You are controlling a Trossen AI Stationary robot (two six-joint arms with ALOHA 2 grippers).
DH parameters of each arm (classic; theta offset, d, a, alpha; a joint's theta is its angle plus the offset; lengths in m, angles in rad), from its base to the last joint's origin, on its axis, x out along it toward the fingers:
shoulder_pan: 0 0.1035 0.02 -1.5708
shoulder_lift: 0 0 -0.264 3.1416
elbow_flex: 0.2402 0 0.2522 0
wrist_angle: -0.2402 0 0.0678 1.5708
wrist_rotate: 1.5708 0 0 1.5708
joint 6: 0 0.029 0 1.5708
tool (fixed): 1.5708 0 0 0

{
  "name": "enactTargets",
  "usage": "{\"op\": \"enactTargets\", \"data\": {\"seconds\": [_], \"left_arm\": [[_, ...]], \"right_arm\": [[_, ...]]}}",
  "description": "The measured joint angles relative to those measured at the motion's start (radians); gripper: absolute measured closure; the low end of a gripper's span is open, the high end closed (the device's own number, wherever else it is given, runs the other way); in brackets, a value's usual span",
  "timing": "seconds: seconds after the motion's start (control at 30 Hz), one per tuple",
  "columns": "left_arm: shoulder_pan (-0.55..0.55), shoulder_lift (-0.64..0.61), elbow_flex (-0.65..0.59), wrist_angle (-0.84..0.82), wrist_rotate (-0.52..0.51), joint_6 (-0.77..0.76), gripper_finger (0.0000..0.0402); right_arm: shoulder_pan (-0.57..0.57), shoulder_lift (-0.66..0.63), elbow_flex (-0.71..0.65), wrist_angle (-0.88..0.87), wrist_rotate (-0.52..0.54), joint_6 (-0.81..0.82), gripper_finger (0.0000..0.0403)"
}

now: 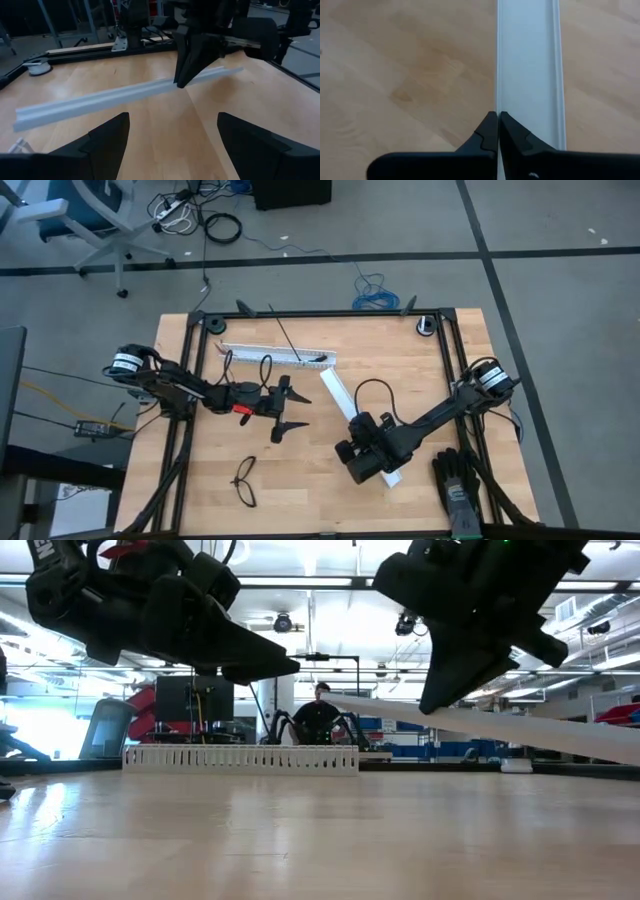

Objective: Ziptie cables
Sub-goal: Close the white cable duct lid

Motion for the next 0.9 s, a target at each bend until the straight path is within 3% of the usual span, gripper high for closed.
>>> {"op": "enactTargets", "data": {"seconds": [0.63,0.9], "left_arm": [[0.002,0.000,0.000,-0.007,-0.057,-0.002,0.0088],[0.033,0.033,0.000,-0.095,-0.015,0.006,0.0088]], "right_arm": [[-0.001,-0.003,0.001,0.000,0.025,-0.021,0.0403],[-0.001,-0.003,0.001,0.042,0.032,-0.057,0.0403]]}}
